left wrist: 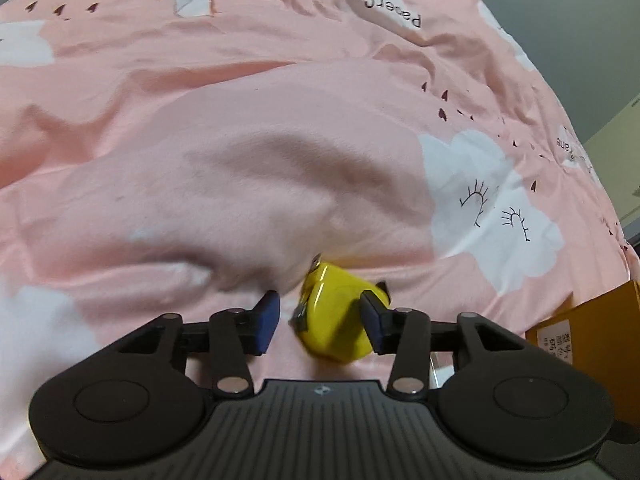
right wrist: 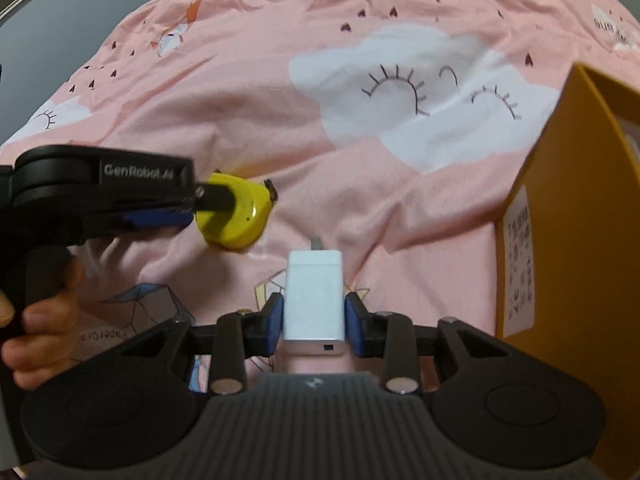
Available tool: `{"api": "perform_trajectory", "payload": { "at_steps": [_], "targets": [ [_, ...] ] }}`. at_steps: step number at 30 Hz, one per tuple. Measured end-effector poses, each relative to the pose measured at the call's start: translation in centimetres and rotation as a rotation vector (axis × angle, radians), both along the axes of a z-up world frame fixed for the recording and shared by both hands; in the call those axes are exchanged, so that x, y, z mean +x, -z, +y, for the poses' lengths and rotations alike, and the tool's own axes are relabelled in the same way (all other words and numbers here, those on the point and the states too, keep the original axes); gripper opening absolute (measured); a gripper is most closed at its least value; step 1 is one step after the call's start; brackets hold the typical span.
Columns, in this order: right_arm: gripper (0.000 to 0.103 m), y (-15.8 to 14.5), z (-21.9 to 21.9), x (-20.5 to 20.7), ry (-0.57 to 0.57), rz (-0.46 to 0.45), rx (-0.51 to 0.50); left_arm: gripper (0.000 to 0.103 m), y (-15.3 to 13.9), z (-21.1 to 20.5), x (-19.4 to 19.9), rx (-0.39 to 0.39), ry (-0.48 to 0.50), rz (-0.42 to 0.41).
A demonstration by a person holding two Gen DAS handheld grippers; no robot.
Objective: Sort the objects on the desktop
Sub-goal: 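Grasp the yellow tape measure with the left gripper while the right grasps the white charger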
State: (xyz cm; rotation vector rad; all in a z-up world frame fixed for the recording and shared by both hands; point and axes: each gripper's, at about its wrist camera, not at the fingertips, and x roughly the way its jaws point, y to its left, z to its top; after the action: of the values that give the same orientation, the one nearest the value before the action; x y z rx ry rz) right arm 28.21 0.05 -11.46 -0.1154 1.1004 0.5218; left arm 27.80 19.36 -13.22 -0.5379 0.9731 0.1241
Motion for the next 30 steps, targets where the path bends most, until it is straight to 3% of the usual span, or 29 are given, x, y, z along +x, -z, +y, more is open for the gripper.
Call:
{"api": "perform_trajectory", "payload": {
  "at_steps": [5,12,18,30],
  "targets": [
    [0.035,0.3,-0.3,0.7,0.027,0.029,0.021,0.054,0.9,-0.6,0.6,0.0,0.027,-0.009],
    [0.035,0.8,-0.2,1.1,0.046,0.059,0.02,0.048,1.4,-1.9,0.8,0.012,0.103,-0.026],
    [0.035,0.9,-0.1,1.1,0.05,0.069,0.018,0.033,0.1,-2.6,0.0,0.062,0.132,-0.062],
    [0.035,0.0,-0.4,0.2,0.049,0.048,0.03,0.023,-3.9,-3.5,-4.1,0.166,0.128,-0.015]
  ]
}}
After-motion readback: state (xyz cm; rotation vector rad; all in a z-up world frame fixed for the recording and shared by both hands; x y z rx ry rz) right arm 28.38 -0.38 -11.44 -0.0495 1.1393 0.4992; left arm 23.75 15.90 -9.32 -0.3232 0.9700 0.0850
